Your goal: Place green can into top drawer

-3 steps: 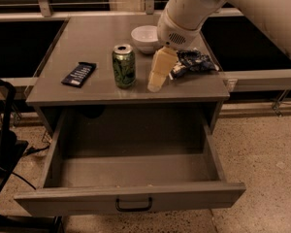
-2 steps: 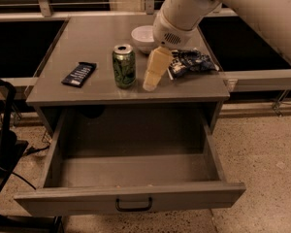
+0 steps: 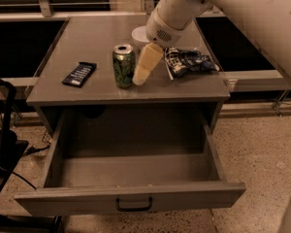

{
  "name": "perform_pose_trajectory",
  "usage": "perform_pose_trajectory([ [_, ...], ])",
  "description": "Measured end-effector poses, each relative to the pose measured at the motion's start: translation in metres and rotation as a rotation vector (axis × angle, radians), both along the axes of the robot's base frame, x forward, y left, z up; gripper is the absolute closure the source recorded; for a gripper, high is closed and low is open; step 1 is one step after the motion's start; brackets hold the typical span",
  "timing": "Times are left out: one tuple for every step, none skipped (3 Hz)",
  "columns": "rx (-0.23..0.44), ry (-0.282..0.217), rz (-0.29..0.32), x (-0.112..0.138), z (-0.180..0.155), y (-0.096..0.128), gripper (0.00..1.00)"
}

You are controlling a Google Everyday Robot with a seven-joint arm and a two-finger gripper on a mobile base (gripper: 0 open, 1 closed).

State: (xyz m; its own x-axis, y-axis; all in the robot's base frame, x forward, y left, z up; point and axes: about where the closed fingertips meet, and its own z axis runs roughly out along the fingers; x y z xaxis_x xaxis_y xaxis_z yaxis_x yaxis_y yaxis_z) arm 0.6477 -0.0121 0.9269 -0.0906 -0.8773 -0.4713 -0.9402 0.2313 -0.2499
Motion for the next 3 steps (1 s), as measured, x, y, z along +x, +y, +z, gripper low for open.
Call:
perform_pose_trajectory([
  [0.133,0.043,0.016,0.019,-0.005,0.012,0.0],
  [0.219,0.056,0.035,0.026,-0.007,0.024,0.0],
  [0.231,0.057,0.093,0.019,-0.007,0.048,0.0],
])
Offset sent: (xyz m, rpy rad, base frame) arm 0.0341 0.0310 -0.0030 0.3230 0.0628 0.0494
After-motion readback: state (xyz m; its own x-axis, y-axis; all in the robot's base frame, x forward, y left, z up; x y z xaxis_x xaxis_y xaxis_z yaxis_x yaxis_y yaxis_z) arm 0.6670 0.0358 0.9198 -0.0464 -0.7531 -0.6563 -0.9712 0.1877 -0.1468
